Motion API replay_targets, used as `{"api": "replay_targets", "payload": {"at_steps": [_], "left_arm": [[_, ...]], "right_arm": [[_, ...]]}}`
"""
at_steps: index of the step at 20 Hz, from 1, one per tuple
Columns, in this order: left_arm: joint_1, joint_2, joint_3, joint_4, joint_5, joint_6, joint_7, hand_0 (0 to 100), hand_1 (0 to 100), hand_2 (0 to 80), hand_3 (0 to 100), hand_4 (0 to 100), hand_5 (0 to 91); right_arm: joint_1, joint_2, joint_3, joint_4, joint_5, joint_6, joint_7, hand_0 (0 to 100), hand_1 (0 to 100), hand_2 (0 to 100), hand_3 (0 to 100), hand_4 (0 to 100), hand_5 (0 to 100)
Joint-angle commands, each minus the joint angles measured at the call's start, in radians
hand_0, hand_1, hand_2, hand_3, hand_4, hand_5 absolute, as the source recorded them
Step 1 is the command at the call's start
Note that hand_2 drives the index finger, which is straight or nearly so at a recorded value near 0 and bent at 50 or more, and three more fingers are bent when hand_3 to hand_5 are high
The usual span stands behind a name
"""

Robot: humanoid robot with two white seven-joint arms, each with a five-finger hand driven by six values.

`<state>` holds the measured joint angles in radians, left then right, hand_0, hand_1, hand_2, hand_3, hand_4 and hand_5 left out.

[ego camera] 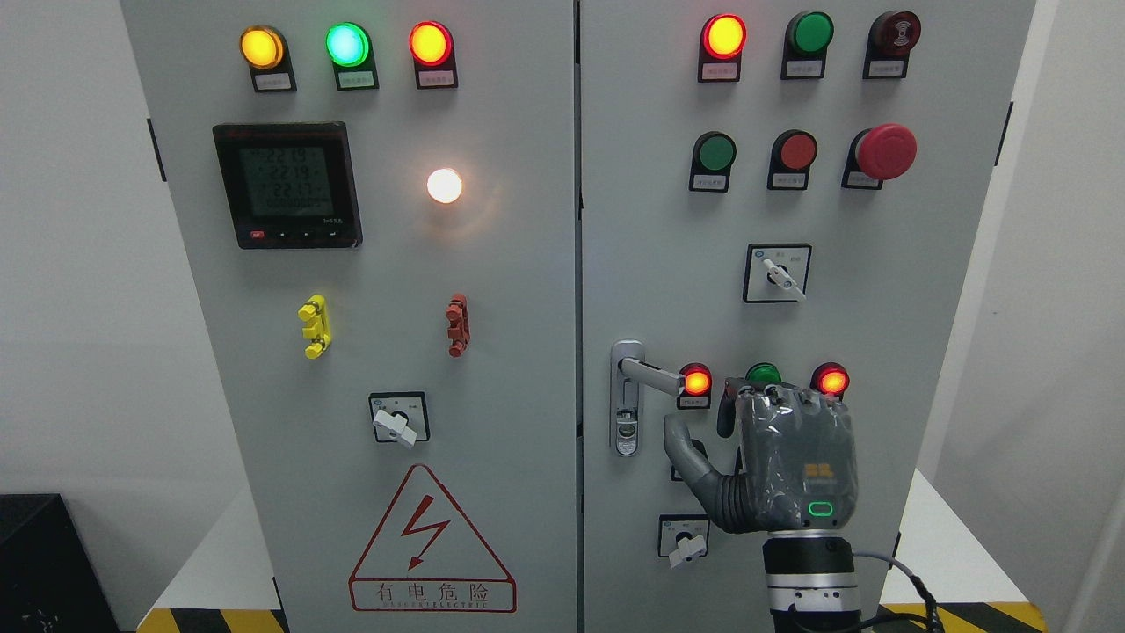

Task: Release door handle
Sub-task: 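Open the right hand and pull it away from the handle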

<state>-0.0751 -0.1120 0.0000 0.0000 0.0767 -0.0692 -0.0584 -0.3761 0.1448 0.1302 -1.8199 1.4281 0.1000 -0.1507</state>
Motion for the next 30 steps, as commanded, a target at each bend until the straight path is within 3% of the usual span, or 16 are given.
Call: {"api": "replay_targets", "payload": {"at_steps": [1,3,9,12,15,16,17,30], "left_arm": [[0.0,0.0,-0.021,-0.02,0.0,0.0,0.0,0,0,2.2,9,1,0.0],[0.0,0.0,-0.021,-0.02,0.0,0.0,0.0,0,0,2.2,9,1,0.0],[0.0,0.0,-0.021,-0.02,0.0,0.0,0.0,0,0,2.1,9,1,0.0],[0.0,0.0,-0.021,-0.02,0.0,0.0,0.0,0,0,2.3,9,1,0.0],[0.0,0.0,-0.021,-0.02,0.0,0.0,0.0,0,0,2.2,9,1,0.0],[0.0,0.0,-0.021,-0.02,0.0,0.0,0.0,0,0,2.2,9,1,0.0],[0.0,0.0,-0.021,-0.02,0.0,0.0,0.0,0,0,2.2,9,1,0.0],[0.0,0.0,-0.021,-0.02,0.0,0.0,0.0,0,0,2.2,9,1,0.0]], "right_arm": [[0.071,-0.01,-0.009,-0.1,-0.012,-0.019,0.002,30,35,68,100,88,87],[0.11,-0.011,-0.052,-0.136,-0.031,-0.072,0.002,30,34,59,98,82,80],[0.207,-0.007,-0.211,-0.214,-0.043,-0.242,0.0,28,31,36,61,56,47],[0.209,-0.008,-0.254,-0.228,-0.093,-0.269,0.002,27,30,25,42,40,30],[0.209,-0.01,-0.273,-0.229,-0.113,-0.272,0.002,27,28,12,19,19,11],[0.209,-0.01,-0.274,-0.231,-0.115,-0.272,0.002,28,27,5,9,8,0],[0.204,-0.01,-0.273,-0.231,-0.115,-0.272,0.002,28,26,0,1,0,0],[0.197,-0.01,-0.268,-0.248,-0.143,-0.272,0.006,26,24,0,0,0,0]]}}
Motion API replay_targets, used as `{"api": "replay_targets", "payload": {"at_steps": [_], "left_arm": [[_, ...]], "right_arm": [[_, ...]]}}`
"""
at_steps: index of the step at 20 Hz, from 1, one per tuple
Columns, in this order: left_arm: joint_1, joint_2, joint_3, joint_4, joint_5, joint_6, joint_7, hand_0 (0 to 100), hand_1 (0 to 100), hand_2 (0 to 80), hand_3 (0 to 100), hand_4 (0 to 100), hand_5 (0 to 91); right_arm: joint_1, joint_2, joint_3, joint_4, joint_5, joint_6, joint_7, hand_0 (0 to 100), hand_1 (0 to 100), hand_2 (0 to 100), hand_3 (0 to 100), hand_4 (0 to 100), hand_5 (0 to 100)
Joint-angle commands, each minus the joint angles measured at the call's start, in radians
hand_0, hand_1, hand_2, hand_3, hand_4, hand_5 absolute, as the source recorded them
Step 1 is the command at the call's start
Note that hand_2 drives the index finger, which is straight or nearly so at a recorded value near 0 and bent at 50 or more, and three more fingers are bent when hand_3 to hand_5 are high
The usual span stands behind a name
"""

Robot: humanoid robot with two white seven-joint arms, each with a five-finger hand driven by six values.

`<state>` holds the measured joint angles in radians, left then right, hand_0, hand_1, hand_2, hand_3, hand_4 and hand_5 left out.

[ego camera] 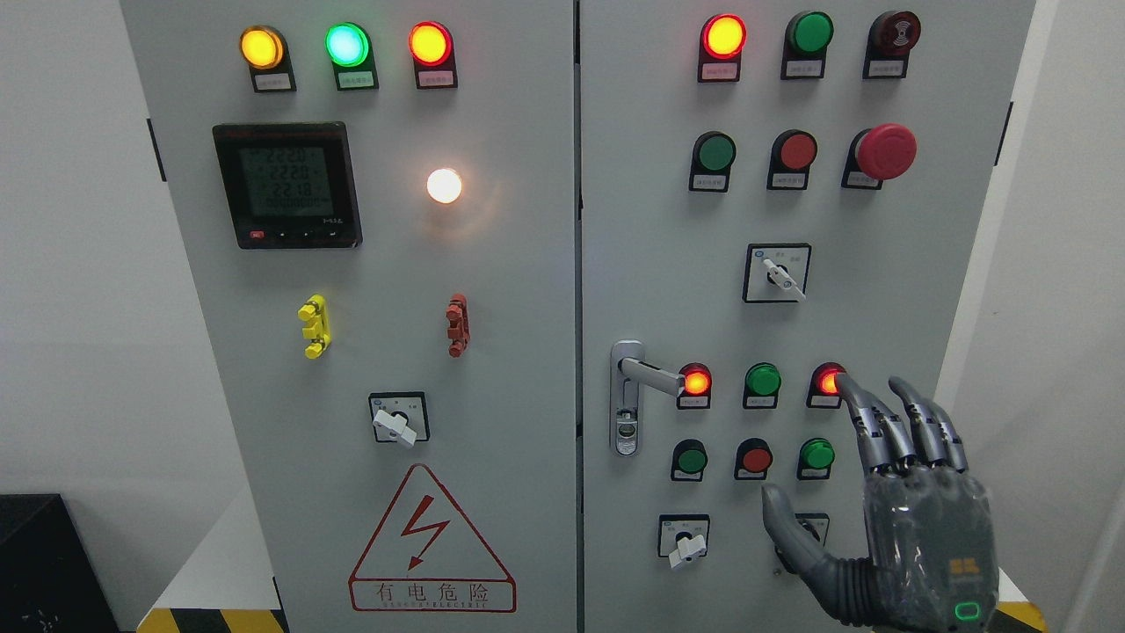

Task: Release door handle
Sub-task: 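Open the right hand and pull it away from the handle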

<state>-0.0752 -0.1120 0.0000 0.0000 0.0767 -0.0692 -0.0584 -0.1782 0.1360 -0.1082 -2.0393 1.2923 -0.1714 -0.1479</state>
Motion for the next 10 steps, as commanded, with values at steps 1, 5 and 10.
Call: {"api": "replay_targets", "payload": {"at_steps": [1,5,10], "left_arm": [[0.0,0.0,-0.021,-0.02,0.0,0.0,0.0,0,0,2.2,9,1,0.0],[0.0,0.0,-0.021,-0.02,0.0,0.0,0.0,0,0,2.0,9,1,0.0],[0.0,0.0,-0.021,-0.02,0.0,0.0,0.0,0,0,2.2,9,1,0.0]], "right_arm": [[-0.004,-0.001,-0.03,-0.029,-0.007,0.0,0.007,26,24,0,0,0,0],[-0.017,-0.001,-0.025,-0.029,-0.007,0.0,0.007,27,24,0,0,0,0],[-0.029,-0.001,-0.018,-0.027,-0.007,0.0,0.011,27,24,0,0,0,0]]}}
